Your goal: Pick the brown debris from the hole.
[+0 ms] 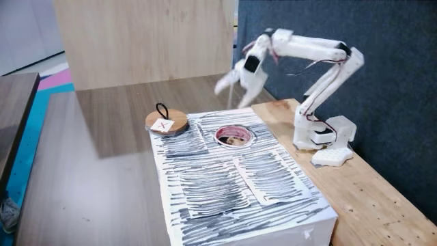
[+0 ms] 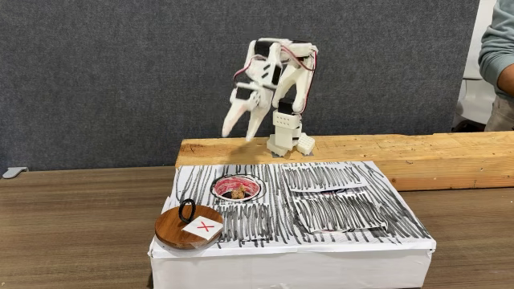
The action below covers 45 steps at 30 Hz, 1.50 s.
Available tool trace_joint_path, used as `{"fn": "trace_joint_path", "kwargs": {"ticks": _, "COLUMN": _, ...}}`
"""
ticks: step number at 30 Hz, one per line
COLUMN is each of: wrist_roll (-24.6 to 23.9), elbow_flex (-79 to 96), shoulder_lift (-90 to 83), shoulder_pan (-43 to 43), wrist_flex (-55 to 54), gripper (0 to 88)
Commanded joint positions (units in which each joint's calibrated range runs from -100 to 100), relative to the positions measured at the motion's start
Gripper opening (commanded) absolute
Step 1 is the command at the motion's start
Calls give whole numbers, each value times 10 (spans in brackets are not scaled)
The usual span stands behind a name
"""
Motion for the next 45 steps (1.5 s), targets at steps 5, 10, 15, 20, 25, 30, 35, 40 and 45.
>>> {"fn": "trace_joint_path", "kwargs": {"ticks": 5, "wrist_roll": 3, "elbow_flex": 2, "shoulder_lift": 157, "shoulder_pan": 5, "wrist_flex": -45, "gripper": 336}}
{"fn": "trace_joint_path", "kwargs": {"ticks": 10, "wrist_roll": 3, "elbow_flex": 4, "shoulder_lift": 190, "shoulder_pan": 4, "wrist_flex": -90, "gripper": 336}}
{"fn": "trace_joint_path", "kwargs": {"ticks": 15, "wrist_roll": 3, "elbow_flex": 7, "shoulder_lift": 256, "shoulder_pan": 6, "wrist_flex": -117, "gripper": 336}}
{"fn": "trace_joint_path", "kwargs": {"ticks": 20, "wrist_roll": -1, "elbow_flex": 1, "shoulder_lift": 316, "shoulder_pan": 30, "wrist_flex": -117, "gripper": 335}}
{"fn": "trace_joint_path", "kwargs": {"ticks": 25, "wrist_roll": 2, "elbow_flex": 1, "shoulder_lift": 321, "shoulder_pan": 80, "wrist_flex": -117, "gripper": 341}}
{"fn": "trace_joint_path", "kwargs": {"ticks": 30, "wrist_roll": 1, "elbow_flex": 1, "shoulder_lift": 321, "shoulder_pan": 87, "wrist_flex": -117, "gripper": 336}}
{"fn": "trace_joint_path", "kwargs": {"ticks": 35, "wrist_roll": 3, "elbow_flex": 1, "shoulder_lift": 322, "shoulder_pan": 73, "wrist_flex": -117, "gripper": 336}}
{"fn": "trace_joint_path", "kwargs": {"ticks": 40, "wrist_roll": 3, "elbow_flex": 1, "shoulder_lift": 349, "shoulder_pan": 32, "wrist_flex": -118, "gripper": 336}}
{"fn": "trace_joint_path", "kwargs": {"ticks": 45, "wrist_roll": -1, "elbow_flex": -47, "shoulder_lift": 412, "shoulder_pan": 26, "wrist_flex": -117, "gripper": 335}}
